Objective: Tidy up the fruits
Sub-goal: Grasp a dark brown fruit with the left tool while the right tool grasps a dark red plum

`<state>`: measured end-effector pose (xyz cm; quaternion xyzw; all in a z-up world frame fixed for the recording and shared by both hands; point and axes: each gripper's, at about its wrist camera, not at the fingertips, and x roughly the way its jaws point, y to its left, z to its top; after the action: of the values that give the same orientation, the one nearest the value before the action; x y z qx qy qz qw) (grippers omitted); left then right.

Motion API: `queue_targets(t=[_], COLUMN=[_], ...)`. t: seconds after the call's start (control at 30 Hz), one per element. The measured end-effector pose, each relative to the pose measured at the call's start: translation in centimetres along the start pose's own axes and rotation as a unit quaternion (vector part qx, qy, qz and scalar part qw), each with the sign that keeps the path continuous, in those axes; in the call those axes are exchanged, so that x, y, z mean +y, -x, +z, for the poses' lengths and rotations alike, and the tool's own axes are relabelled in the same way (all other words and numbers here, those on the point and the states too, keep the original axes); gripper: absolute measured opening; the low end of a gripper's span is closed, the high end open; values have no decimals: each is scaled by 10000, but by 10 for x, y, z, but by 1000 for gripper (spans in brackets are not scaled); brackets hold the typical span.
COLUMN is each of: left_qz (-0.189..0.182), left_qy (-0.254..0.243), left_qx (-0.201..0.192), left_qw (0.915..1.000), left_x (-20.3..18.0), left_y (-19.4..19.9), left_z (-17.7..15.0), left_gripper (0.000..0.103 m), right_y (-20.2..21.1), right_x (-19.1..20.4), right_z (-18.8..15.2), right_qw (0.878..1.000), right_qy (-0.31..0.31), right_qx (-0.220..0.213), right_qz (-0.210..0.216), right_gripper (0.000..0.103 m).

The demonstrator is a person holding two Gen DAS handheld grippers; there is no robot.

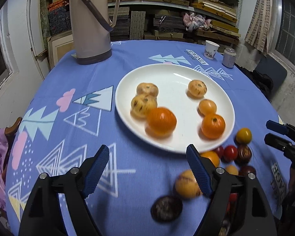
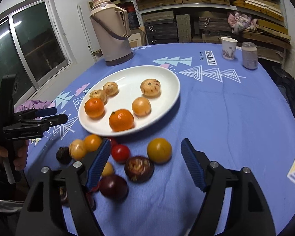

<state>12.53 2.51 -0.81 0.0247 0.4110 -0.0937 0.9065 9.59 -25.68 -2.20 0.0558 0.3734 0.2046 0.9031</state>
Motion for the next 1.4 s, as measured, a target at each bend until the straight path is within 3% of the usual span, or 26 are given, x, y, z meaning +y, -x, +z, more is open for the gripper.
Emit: queue_targets(t=[0.53,1.1,1.27,1.4], left_qz=[-68,-40,-275,-298], left_qy=[-49,-218,-207,-270], left_qx=[342,685,713,694], left_qw=[9994,9974,9969,9968], left_x=[-6,-12,-12,-15], left_y=[19,-8,-13,-12], left_z=[-54,-66,-68,-68], left_gripper=[82,81,56,51], right_y=[17,6,6,6], right_x=[8,11,18,23], right_z=[-44,-49,-51,-52], right_qw=[9998,9993,9991,9988], right_qy=[8,20,152,291], right_qx=[197,368,407,403], right_qz=[-32,10,29,-1], right_gripper=[77,77,77,77])
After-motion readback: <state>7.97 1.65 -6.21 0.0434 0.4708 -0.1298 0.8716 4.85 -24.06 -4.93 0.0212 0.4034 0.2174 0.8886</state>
